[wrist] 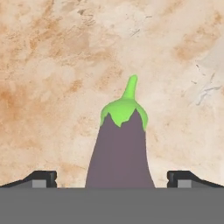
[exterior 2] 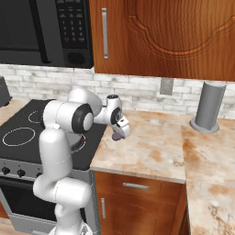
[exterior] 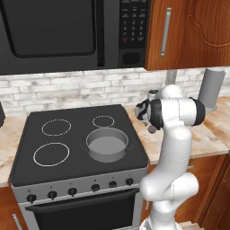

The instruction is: Turn on the burner for the pot on the stove. Wait thirty seconds for the pot to heat up. Then add the eggplant to the pot.

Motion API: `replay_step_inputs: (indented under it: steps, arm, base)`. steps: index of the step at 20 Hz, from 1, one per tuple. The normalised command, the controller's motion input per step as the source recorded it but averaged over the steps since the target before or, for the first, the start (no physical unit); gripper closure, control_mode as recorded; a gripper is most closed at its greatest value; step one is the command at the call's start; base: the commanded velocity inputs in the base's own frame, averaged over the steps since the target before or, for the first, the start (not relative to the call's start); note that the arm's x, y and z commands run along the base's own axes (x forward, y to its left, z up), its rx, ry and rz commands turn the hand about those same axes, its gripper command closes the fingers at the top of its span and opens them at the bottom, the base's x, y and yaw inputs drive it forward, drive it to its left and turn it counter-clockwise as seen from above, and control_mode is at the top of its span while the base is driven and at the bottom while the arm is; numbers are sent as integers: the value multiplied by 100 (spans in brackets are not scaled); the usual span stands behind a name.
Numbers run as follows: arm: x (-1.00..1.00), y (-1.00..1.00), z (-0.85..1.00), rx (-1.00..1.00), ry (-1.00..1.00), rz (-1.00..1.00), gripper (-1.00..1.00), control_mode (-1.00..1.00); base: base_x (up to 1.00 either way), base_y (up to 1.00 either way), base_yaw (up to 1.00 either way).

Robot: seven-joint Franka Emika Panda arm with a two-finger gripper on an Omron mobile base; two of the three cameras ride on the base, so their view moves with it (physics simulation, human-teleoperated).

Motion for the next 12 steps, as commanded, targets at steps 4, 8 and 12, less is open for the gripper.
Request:
replay_step_inputs:
  steps: [4, 8, 12]
  arm:
    - [0, -4, -34, 0, 0, 0, -100, -100]
    - [0, 0, -20, 0, 0, 0, -100, -100]
    - [0, 0, 0, 0, -1, 0, -100, -100]
  base:
    - [0, 0, 0]
    - [0, 0, 0]
    - [0, 0, 0]
